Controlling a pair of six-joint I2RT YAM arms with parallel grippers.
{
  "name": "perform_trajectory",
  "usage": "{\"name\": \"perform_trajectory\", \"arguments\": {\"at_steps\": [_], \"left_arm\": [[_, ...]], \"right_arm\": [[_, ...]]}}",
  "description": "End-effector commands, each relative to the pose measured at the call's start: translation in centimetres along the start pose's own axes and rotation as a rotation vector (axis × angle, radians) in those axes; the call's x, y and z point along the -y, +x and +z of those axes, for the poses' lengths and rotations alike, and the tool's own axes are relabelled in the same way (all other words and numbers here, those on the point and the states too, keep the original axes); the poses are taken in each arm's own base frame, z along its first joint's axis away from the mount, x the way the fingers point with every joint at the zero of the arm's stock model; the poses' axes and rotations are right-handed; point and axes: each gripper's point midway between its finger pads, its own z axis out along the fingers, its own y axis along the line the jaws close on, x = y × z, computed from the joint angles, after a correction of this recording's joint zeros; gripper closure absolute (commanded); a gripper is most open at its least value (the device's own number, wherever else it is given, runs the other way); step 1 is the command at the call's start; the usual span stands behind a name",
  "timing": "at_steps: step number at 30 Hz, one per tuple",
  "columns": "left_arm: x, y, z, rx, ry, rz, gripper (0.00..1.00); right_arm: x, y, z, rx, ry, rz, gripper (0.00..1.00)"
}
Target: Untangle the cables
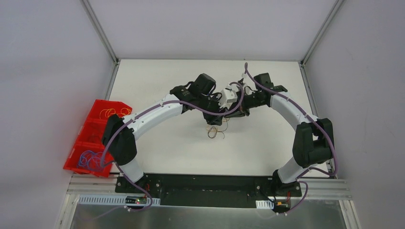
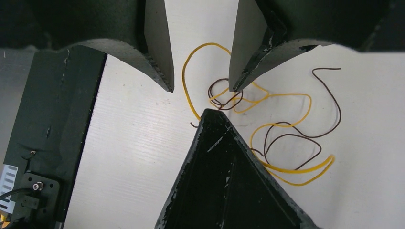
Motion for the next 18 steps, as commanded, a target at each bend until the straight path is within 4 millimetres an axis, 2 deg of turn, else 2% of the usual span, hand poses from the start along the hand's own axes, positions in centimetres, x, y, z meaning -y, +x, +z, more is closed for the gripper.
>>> {"name": "perform_trajectory", "arguments": {"at_steps": [1, 9, 12, 14, 15, 16, 18], "left_arm": [[0.4, -1.3, 0.0, 0.015, 0.0, 0.08, 0.56], [1.6, -1.3, -0.3, 0.003, 0.038, 0.002, 0.69], [2.2, -1.4, -0.4, 0.006, 0.057, -0.044, 0.81], [2.4, -1.9, -0.8, 0.019, 0.057, -0.06, 1.0], [2.4, -2.4, -1.2, 0.034, 0.052, -0.066, 1.0], [2.4, -3.1, -1.8, 0.054, 0.046, -0.07, 1.0], [2.4, -5.0, -3.6, 0.114, 0.049, -0.099, 1.0]], "right_arm": [[-2.7, 0.1, -1.1, 0.02, -0.044, -0.054, 1.0], [-4.1, -0.2, -1.5, 0.02, -0.079, -0.074, 1.0], [-4.8, -0.1, -1.7, 0.018, -0.104, -0.083, 1.0], [-5.1, 0.1, -1.9, 0.02, -0.109, -0.094, 1.0], [-5.1, 0.2, -2.0, 0.023, -0.108, -0.101, 1.0], [-5.0, 0.2, -2.2, 0.027, -0.101, -0.112, 0.96], [-4.8, -0.1, -3.2, 0.053, -0.082, -0.158, 0.64]]}}
